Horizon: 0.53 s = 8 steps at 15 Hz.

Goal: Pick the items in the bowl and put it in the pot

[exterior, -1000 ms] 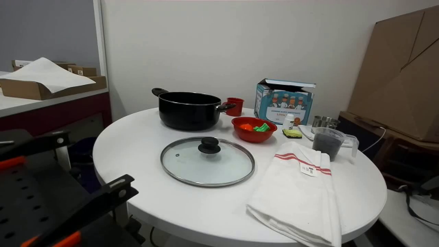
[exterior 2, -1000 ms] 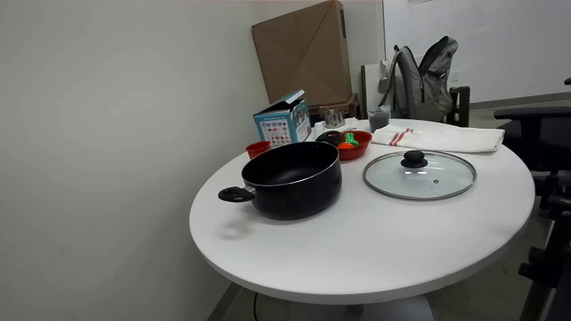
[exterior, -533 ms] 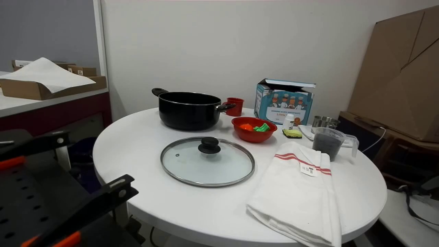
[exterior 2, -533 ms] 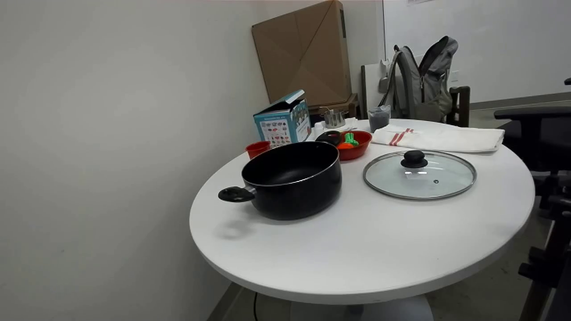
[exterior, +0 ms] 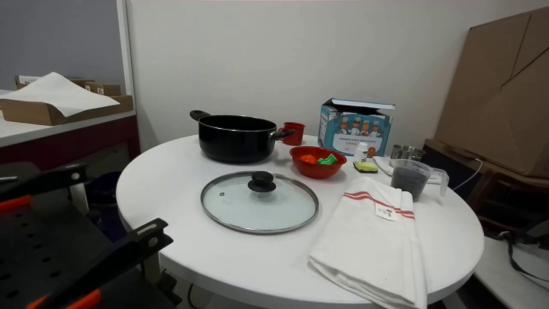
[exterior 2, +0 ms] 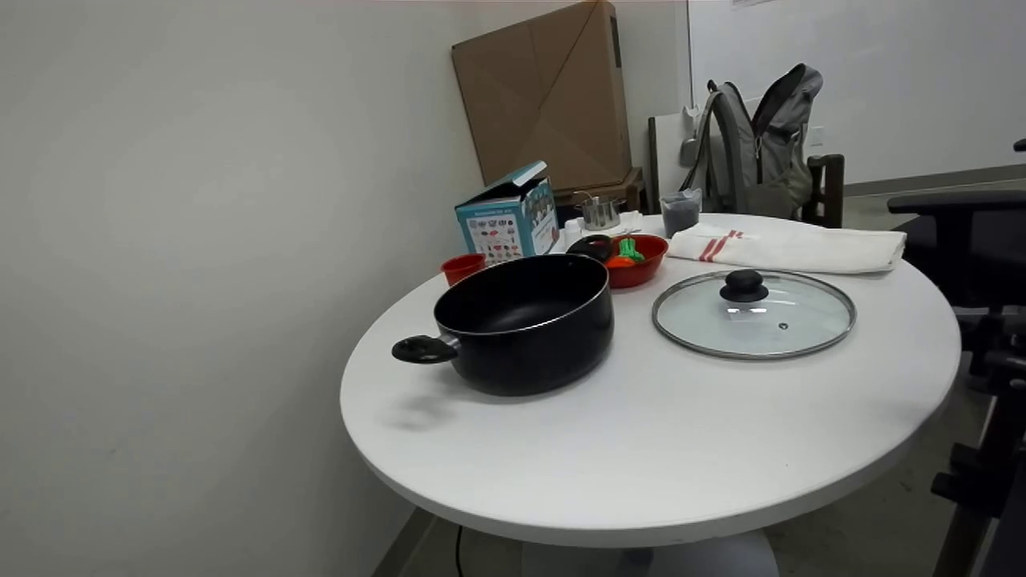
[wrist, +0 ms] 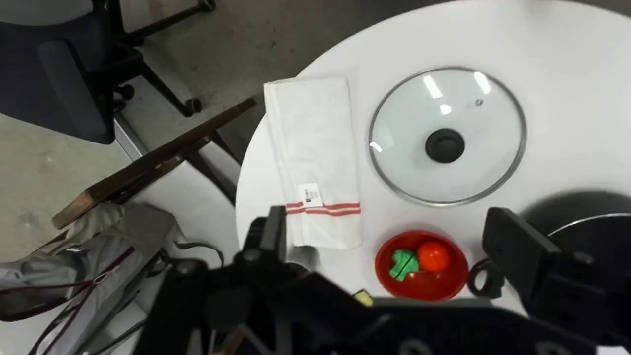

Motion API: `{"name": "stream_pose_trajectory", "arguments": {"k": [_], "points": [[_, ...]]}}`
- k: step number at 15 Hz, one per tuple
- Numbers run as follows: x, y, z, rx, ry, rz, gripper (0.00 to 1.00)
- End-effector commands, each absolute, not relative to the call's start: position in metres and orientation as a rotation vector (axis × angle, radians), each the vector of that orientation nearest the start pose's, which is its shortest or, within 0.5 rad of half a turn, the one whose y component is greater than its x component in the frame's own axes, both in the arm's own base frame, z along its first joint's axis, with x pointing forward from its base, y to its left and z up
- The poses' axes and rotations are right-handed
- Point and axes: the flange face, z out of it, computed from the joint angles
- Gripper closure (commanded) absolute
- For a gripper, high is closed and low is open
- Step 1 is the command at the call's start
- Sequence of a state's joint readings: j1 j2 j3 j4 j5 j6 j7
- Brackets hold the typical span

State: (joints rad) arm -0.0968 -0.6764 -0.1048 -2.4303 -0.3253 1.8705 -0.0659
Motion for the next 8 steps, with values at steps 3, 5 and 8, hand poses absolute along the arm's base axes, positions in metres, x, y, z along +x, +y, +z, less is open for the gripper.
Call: {"name": "stream_pose_trajectory", "arguments": {"k": [3, 5, 8], "points": [[0.436, -0.162, 0.491, -3.389, 0.142, -0.081, 0.0], [0.467, -0.166, 0.464, -3.383, 0.106, -0.007, 0.0], [0.517, -0.166, 0.422, -3.372, 0.081, 0.059, 0.0]]}}
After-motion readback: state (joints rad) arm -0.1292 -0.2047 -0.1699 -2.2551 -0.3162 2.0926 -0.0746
